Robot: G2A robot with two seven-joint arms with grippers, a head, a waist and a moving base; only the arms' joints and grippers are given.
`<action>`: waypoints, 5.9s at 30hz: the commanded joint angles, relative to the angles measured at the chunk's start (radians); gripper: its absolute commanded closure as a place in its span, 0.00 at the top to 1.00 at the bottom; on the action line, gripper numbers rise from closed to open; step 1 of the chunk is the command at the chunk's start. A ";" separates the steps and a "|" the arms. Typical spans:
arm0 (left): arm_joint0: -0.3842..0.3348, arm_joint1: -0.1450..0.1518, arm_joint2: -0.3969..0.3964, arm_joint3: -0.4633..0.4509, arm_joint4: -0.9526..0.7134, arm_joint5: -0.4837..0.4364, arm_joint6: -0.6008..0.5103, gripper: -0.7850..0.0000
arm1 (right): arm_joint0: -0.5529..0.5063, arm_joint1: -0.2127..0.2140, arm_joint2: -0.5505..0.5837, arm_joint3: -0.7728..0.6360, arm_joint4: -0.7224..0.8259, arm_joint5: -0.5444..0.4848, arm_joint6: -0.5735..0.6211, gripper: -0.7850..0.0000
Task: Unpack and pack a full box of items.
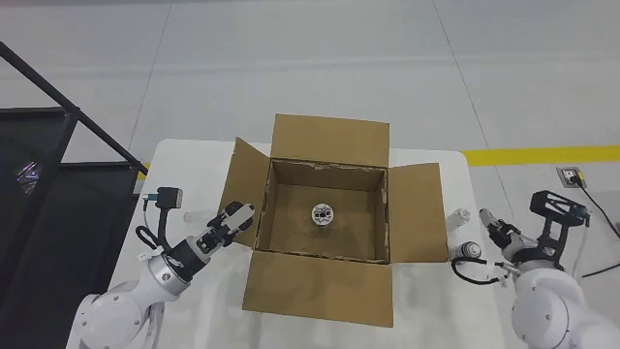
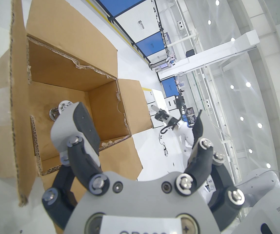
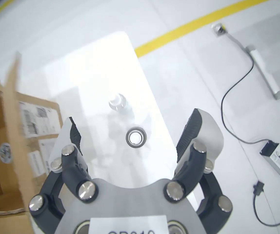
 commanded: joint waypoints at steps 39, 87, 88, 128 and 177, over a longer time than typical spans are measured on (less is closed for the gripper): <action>-0.181 0.052 0.078 0.074 0.508 0.362 0.068 0.00 | 0.523 -0.082 -0.639 0.447 -0.124 -0.209 0.165 1.00; -0.107 0.113 -0.073 0.094 0.420 0.268 0.031 0.00 | 0.851 -0.260 -0.939 1.132 0.210 -0.347 0.068 1.00; -0.105 0.114 -0.074 0.094 0.419 0.268 0.031 0.00 | 0.856 -0.265 -0.941 1.153 0.220 -0.349 0.056 1.00; -0.061 0.141 -0.081 0.062 0.366 0.282 0.149 1.00 | 0.751 -0.298 -0.857 0.959 0.067 -0.278 -0.020 0.00; -0.030 0.144 -0.137 -0.005 0.210 0.214 0.287 1.00 | -0.221 -0.152 -0.157 0.078 -0.092 -0.333 0.164 0.00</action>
